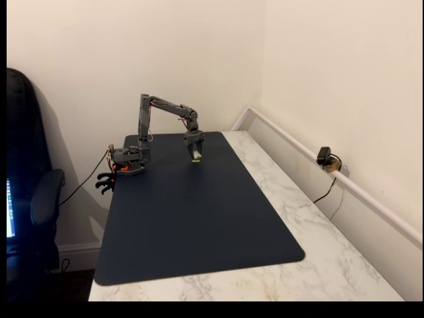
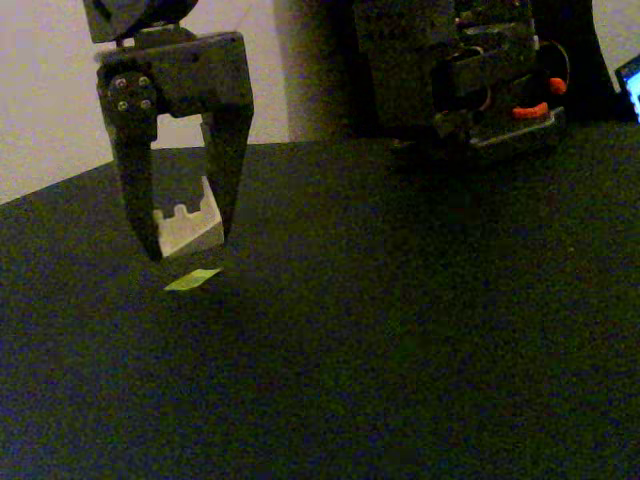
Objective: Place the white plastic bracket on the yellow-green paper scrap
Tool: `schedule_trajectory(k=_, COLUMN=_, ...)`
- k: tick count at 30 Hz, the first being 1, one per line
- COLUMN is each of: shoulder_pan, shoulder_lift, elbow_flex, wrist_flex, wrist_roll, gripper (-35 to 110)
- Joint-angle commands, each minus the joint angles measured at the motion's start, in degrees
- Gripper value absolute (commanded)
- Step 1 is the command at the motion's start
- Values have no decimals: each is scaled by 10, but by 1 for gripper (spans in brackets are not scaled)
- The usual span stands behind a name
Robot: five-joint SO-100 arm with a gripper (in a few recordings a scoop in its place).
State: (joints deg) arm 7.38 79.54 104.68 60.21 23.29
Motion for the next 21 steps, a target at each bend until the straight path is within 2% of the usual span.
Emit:
schedule_trajectory(k=1, shoulder_pan=18, shoulder_lift=1, elbow_flex=-21, wrist_flex=28, wrist_roll=9, gripper=9)
schedule_trajectory(k=8, shoulder_pan=13, shoulder_lift=-3, elbow_flex=-29, wrist_flex=54, wrist_roll=1, gripper=33)
schedule_trajectory(k=17, shoulder_pan=14, shoulder_lift=38, elbow_flex=-40, wrist_flex=81, wrist_roll=-10, gripper=51)
schedule_trajectory(k=21, shoulder_pan=16, shoulder_lift=79, elbow_flex=-47, wrist_flex=103, wrist_roll=-7, gripper=51)
